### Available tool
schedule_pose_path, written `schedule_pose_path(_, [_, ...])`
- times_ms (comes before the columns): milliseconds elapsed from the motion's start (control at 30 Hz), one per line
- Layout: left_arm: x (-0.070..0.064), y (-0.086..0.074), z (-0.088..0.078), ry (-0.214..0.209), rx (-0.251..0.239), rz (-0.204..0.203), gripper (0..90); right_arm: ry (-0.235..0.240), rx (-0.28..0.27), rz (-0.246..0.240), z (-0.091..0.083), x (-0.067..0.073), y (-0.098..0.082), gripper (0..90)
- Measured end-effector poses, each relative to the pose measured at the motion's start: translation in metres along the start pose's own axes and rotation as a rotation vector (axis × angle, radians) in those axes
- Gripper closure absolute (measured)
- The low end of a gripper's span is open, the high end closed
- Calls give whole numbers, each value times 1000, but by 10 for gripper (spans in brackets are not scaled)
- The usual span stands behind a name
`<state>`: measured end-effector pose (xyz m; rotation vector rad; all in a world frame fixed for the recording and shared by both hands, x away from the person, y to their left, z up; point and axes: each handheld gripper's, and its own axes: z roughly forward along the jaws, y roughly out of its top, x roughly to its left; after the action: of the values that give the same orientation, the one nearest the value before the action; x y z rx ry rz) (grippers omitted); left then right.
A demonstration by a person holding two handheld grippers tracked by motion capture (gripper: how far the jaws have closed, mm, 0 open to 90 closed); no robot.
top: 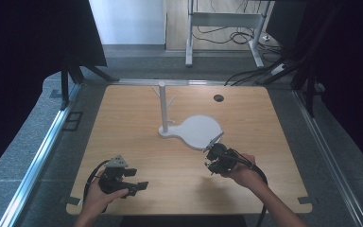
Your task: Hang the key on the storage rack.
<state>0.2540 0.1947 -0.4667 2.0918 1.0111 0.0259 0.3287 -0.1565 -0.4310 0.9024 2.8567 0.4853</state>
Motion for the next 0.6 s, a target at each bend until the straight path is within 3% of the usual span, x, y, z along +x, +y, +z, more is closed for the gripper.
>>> schedule_pose_path(600, [1,0,-3,-2,-9,0,247,-23,-58,38,-19,-23,17,850])
